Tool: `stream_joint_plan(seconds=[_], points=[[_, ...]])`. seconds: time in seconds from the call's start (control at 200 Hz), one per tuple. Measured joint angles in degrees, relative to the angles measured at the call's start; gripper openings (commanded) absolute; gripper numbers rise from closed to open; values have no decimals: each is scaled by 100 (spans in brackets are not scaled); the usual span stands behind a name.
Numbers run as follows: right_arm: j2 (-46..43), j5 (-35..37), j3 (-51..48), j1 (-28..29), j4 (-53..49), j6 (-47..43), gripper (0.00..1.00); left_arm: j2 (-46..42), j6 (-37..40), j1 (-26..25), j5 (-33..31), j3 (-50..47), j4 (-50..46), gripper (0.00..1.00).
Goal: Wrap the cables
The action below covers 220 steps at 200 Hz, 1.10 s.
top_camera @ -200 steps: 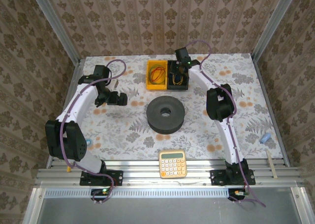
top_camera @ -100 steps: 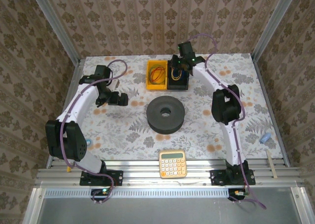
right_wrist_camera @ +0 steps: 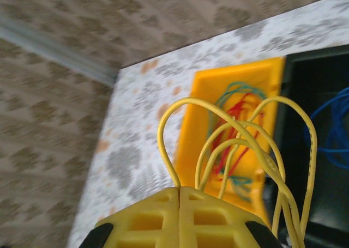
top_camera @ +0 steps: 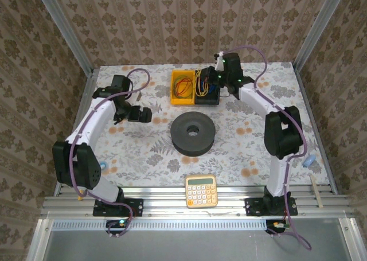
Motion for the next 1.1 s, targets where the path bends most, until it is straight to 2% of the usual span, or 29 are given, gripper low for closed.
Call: stream_joint_plan(seconds=[0.275, 0.435, 0.595, 0.775, 0.97, 1.1], points=[[-1119, -1941, -1377, -37, 1217, 166, 0, -323, -52, -39, 960, 212, 826, 96], [-1641, -2603, -1915, 166, 1716, 256, 0, -374, -225, -181, 1635, 306, 1438, 83], [-1729, -2870, -2144, 385, 2065, 369, 0, -398, -413, -372, 2273, 234, 2039, 74], [-1727, -2981, -2175, 555, 2430, 588, 0, -619, -824, -487, 2979, -328, 2874, 63], [-1648, -3008, -2175, 610, 2909, 876, 0, -750, -994, -551, 3176, -592, 3272, 54], [-1528, -3008, -2175, 647, 3128, 1034, 0, -857, -1113, -627, 3261, -741, 3539, 53]])
